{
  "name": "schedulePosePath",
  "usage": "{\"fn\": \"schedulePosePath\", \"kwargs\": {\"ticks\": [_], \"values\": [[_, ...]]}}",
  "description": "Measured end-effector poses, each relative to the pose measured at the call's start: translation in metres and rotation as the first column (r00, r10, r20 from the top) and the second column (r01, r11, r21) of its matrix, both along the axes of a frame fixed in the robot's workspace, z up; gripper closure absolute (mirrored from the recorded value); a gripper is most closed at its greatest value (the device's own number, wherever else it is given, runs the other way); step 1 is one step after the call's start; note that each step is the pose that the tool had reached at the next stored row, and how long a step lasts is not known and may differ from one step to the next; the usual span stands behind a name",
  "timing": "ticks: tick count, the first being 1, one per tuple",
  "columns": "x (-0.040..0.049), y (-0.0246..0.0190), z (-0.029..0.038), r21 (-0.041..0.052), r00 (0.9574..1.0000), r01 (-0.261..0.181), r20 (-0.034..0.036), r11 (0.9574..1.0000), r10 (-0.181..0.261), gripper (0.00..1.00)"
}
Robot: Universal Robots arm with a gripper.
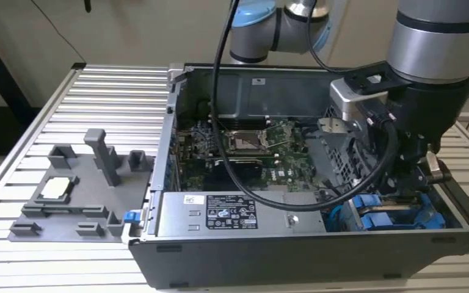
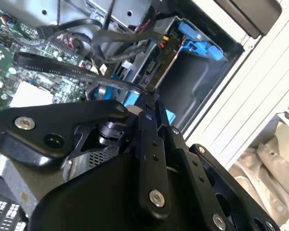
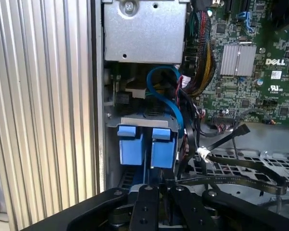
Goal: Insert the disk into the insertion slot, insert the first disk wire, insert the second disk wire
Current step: 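Insert the second disk wire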
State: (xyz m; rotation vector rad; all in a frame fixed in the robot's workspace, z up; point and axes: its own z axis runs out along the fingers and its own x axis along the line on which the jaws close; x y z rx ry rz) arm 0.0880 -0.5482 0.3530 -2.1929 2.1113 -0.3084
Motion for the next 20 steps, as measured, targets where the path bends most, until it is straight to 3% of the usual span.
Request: {"fn": "schedulePosePath", "kwargs": {"ticks": [3, 5, 11, 14, 15, 18, 20], "values": [[0.0000, -0.0002, -0.0003, 0.0528, 1.0000, 0.008, -0.0002, 0.9986, -0.008, 0.84], [0.0005, -0.0046, -0.0003, 0.0571, 0.9999, 0.009, -0.0056, 0.9983, -0.009, 0.84], [0.0091, -0.0135, -0.0005, 0.0621, 0.9991, 0.011, -0.0405, 0.9980, -0.009, 0.84], [0.0129, -0.0163, -0.0010, 0.0679, 0.9989, 0.012, -0.0455, 0.9976, -0.009, 0.84], [0.0130, -0.0164, -0.0012, 0.0787, 0.9989, 0.013, -0.0457, 0.9968, -0.009, 0.84], [0.0130, -0.0165, -0.0018, 0.1284, 0.9989, 0.018, -0.0461, 0.9916, -0.012, 0.84], [0.0141, -0.0186, -0.0018, 0.1308, 0.9987, 0.019, -0.0493, 0.9912, -0.012, 0.84]]}}
